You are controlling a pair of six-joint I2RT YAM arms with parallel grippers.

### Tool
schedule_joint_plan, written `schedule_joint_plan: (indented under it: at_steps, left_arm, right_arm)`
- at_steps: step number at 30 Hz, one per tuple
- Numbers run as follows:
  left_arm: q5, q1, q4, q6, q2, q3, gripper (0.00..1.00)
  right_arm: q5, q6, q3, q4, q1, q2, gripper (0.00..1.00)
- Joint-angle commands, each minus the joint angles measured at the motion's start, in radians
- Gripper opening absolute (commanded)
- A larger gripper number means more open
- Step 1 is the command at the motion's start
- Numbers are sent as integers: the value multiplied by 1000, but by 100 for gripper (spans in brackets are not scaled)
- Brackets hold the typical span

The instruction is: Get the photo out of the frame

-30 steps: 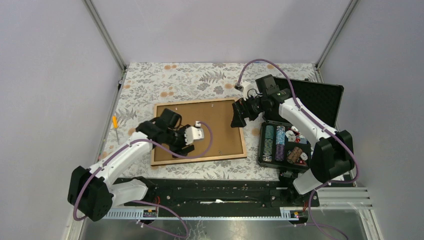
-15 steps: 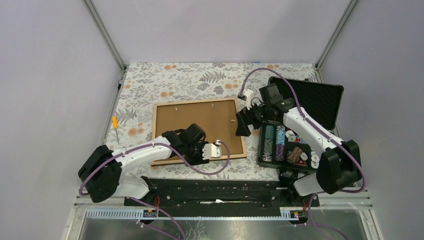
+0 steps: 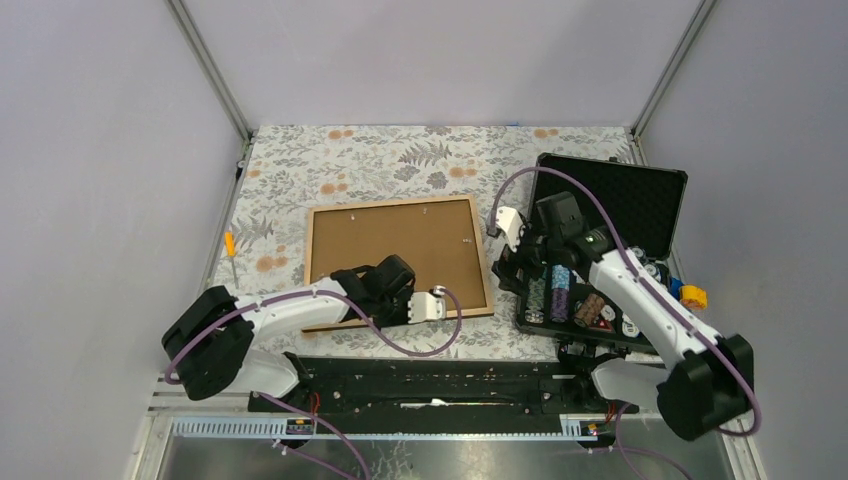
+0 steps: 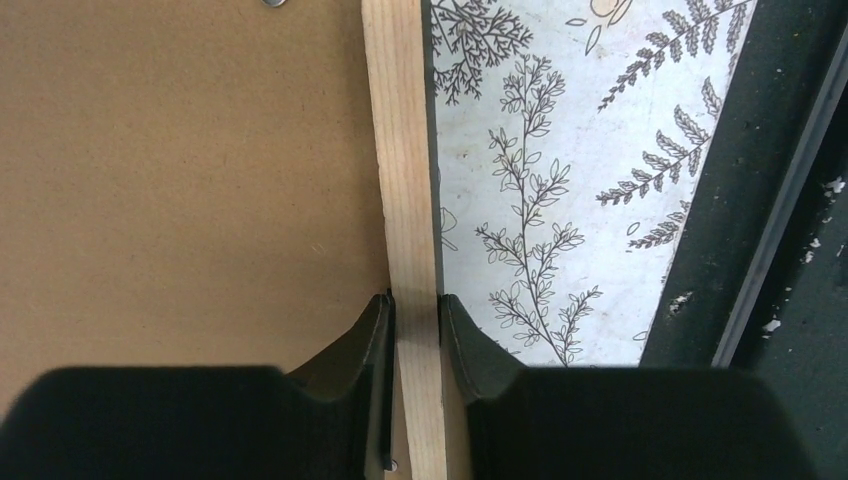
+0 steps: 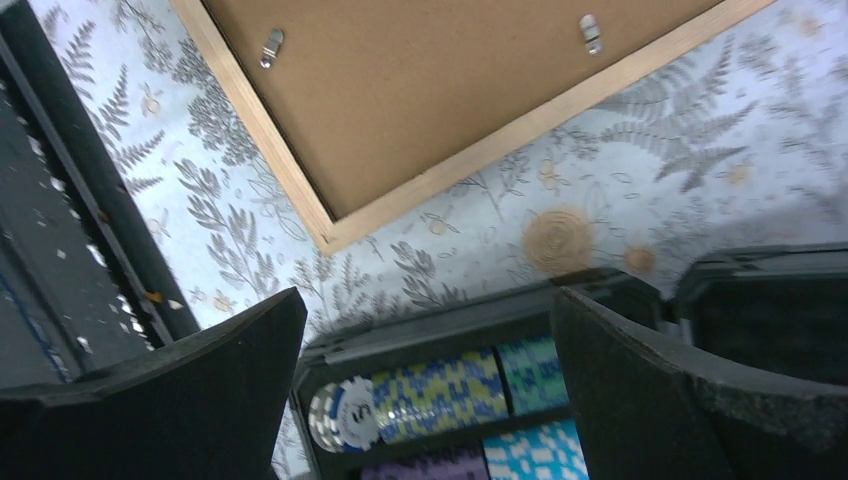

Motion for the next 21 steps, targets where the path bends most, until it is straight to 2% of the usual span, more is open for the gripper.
schedule_joint_plan:
  at_steps: [1,5,13,17,21]
  left_arm:
    - [73,3,-13,-10,-6,-6,14]
    - [127,8,-49,-26,-19,43,0]
    - [172,39,-144,2,-43,152,0]
    - [233,84,-181,4,-40,219,0]
    - [299,133,-224,5,-19,285,0]
  right_arm:
    - [47,-172,-28,1,-3,-114,100]
    - [-26,-249,-78,14,-1,-159,100]
    - [6,-404,-271,170,29,-273,100]
    - [57,-407,-317,223,145,-305,100]
    - [135,-405,-392,349,229,-347,100]
